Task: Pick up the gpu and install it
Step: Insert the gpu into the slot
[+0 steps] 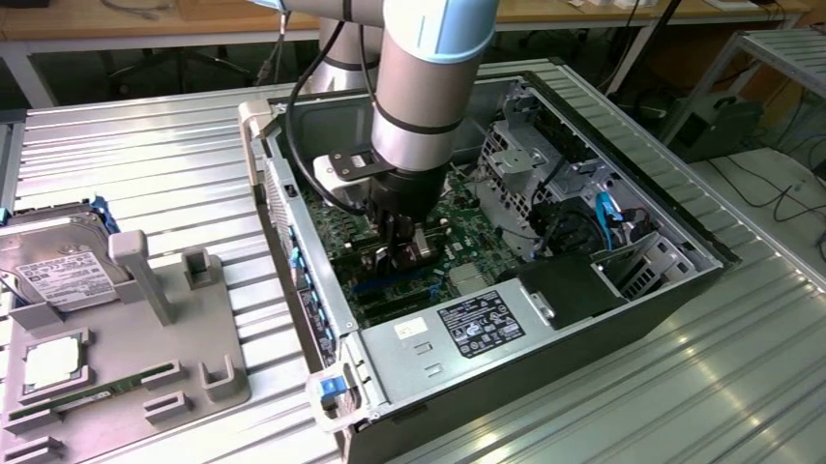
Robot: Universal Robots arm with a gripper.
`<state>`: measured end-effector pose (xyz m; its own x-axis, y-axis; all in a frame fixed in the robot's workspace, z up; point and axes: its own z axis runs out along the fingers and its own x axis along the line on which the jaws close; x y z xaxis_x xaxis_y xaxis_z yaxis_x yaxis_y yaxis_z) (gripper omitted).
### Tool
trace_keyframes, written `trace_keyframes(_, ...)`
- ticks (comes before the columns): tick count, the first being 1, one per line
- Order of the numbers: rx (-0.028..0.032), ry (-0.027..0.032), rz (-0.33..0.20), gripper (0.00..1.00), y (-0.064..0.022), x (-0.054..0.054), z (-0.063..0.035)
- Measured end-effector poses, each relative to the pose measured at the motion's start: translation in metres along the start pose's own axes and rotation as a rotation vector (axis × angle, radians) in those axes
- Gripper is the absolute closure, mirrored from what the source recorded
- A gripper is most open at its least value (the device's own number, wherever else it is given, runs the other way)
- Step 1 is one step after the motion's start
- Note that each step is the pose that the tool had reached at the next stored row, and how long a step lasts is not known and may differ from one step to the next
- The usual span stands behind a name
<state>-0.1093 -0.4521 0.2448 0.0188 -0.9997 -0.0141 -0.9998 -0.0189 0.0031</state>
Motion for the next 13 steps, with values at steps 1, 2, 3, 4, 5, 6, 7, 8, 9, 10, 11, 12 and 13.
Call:
trace_keyframes(1,0.0001,-0.0037,0.0,0.72,0.0,0.0,0.0001)
trace_keyframes(2,0.0001,-0.0064,0.0,0.72,0.0,0.0,0.0001)
trace_keyframes(3,0.0001,-0.0094,0.0,0.72,0.0,0.0,0.0)
trace_keyframes(4,0.0003,-0.0109,0.0,0.72,0.0,0.0,0.0001)
trace_keyframes(5,0.0003,-0.0112,0.0,0.72,0.0,-0.0001,0.0001)
trace_keyframes(6,0.0003,-0.0114,0.0,0.72,0.0,-0.0001,0.0002)
trace_keyframes(7,0.0003,-0.0114,0.0,0.72,0.0,-0.0001,0.0002)
trace_keyframes(8,0.0003,-0.0114,0.0,0.72,0.0,-0.0001,0.0002)
trace_keyframes(9,0.0004,-0.0115,0.0,0.72,0.0,-0.0001,0.0002)
trace_keyframes(10,0.0003,-0.0115,0.0,0.72,0.0,-0.0001,0.0002)
trace_keyframes(11,0.0004,-0.0115,0.0,0.72,0.0,-0.0001,0.0002)
trace_keyframes(12,0.0004,-0.0115,0.0,0.72,0.0,-0.0001,0.0002)
trace_keyframes(13,0.0004,-0.0115,0.0,0.72,0.0,-0.0001,0.0002)
